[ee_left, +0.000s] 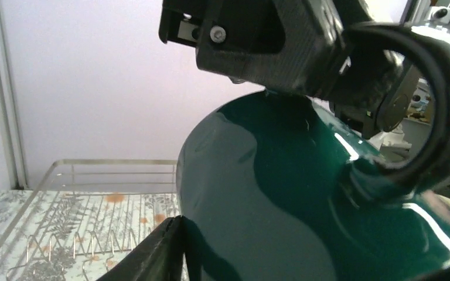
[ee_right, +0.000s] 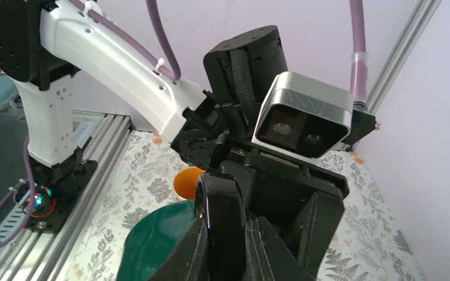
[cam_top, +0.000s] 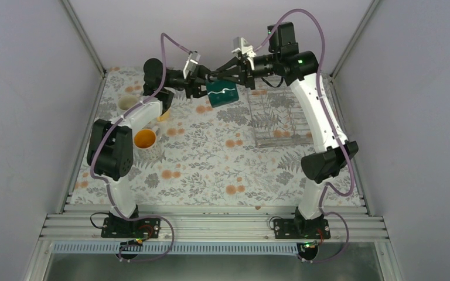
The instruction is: Unload the cups from the dish rack
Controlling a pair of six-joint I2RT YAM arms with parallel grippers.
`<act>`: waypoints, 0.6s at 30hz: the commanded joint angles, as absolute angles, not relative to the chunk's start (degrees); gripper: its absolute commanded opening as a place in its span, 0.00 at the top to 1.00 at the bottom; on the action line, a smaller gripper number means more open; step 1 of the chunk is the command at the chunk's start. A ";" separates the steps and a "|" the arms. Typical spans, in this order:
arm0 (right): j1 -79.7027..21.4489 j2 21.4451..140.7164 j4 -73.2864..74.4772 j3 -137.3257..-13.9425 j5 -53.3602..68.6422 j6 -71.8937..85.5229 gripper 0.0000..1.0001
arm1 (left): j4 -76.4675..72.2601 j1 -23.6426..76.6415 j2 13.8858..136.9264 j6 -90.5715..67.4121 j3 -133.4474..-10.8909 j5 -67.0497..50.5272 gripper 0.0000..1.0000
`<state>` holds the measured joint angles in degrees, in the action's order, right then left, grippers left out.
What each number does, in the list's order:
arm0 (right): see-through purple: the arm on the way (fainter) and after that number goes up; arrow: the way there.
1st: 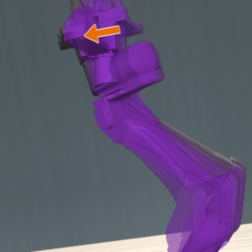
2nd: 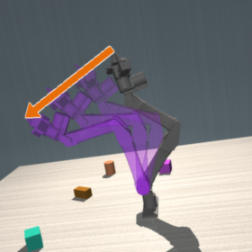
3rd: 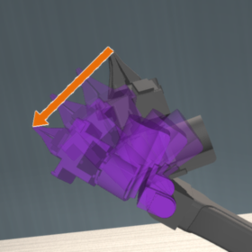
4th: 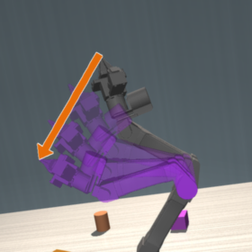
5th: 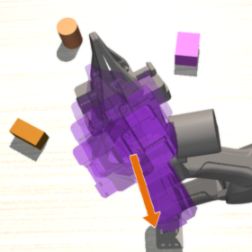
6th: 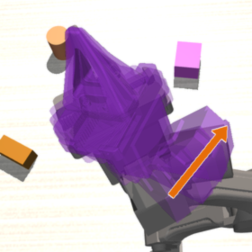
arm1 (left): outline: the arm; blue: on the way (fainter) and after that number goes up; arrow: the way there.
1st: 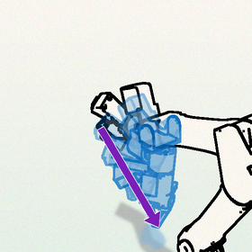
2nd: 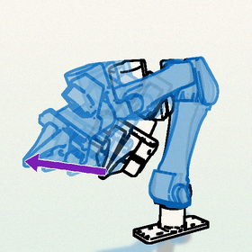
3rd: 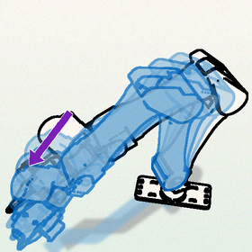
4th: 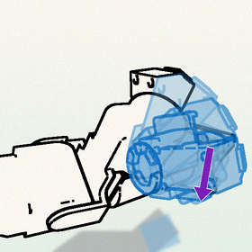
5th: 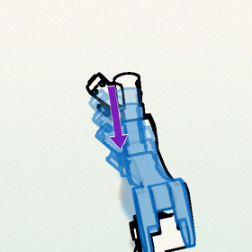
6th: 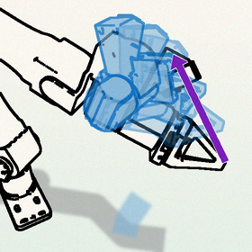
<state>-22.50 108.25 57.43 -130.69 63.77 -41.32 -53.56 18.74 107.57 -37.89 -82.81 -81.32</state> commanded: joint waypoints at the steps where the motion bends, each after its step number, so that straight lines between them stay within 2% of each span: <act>1: -23.03 108.99 55.05 -133.11 65.45 -42.11 0.97 | -59.04 20.67 106.65 -41.07 -82.00 -84.78 0.68; 4: -23.04 108.55 55.55 -132.48 63.74 -42.58 0.96 | -55.60 20.68 105.21 -37.38 -81.30 -84.65 0.94; 5: -23.03 108.20 55.75 -132.27 62.94 -42.91 0.94 | -53.13 20.66 104.80 -35.29 -81.32 -84.64 0.97; 8: -23.03 106.89 55.54 -130.80 59.98 -43.28 0.87 | -43.75 20.64 102.75 -26.48 -81.78 -83.75 0.98; 13: -22.87 102.19 52.09 -123.40 53.04 -43.51 0.86 | 1.62 20.82 100.57 8.96 -91.68 -78.31 0.98; 17: -22.68 95.88 42.61 -110.79 48.43 -42.15 0.82 | 8.49 20.39 99.96 12.76 -93.83 -79.53 0.98; 18: -22.61 94.09 40.51 -108.37 47.26 -41.11 0.71 | 8.82 20.39 99.40 13.12 -93.46 -79.62 0.98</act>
